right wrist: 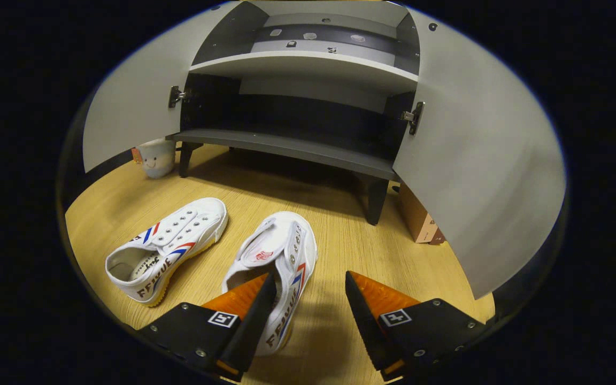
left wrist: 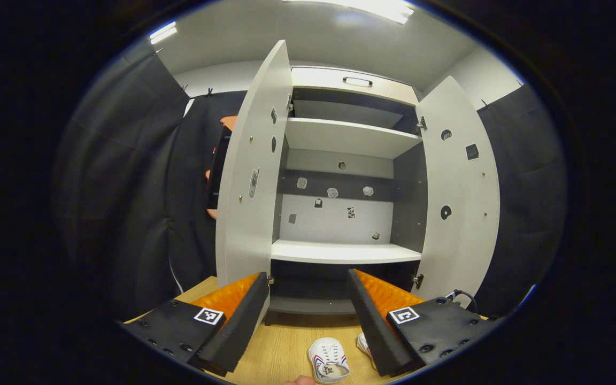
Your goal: Grab one shoe with the right hand and put it into the shoe cabinet, grab the other shoe with the left hand and put it into the shoe cabinet; then close the right door with the right hand and the left door with the left hand.
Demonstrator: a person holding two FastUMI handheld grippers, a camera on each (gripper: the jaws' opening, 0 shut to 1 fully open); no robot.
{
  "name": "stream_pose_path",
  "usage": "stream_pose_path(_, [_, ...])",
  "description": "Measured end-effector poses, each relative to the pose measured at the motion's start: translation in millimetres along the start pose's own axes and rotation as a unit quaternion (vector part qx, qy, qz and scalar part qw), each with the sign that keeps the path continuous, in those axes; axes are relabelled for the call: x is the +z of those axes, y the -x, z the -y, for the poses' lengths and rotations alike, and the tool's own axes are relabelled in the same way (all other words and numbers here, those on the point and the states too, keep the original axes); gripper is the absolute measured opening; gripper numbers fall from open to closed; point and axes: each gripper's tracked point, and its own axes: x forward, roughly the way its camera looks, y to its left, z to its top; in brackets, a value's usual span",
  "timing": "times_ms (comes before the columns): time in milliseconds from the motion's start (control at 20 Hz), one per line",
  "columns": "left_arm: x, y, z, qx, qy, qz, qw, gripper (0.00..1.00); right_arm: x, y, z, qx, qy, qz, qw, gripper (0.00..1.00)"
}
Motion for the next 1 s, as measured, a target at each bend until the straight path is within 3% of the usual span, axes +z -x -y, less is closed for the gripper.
stream_pose_path(250, [-4.4, -1.0, -0.2, 0.003, -0.005, -0.007, 1.0, 0.96, 7.4, -29.4, -4.1, 0.009, -0.005, 0.004, 1.0, 0.67])
stream_pose_path(650, [-14.6, 0.2, 0.8, 0.011, -0.014, -0.025, 1.0, 0.96, 3.1, -51.4, -6.4, 0.011, -0.022, 0.003, 1.0, 0.35])
stream_pose_path(750, [-19.5, 0.7, 3.8, 0.007, -0.017, -0.032, 0.999, 0.96, 1.7, -52.8, 3.9, -0.003, -0.026, 0.006, 1.0, 0.22])
stream_pose_path(800, [-21.1, 0.8, 5.3, 0.005, -0.019, -0.035, 0.999, 0.96, 3.2, -51.8, 4.8, -0.001, -0.036, 0.008, 0.999, 0.06])
stream_pose_path(1000, [-22.3, 2.9, 11.0, -0.001, -0.015, -0.033, 0.999, 0.96, 17.8, -37.8, 3.2, -0.005, -0.054, 0.025, 0.998, 0.01])
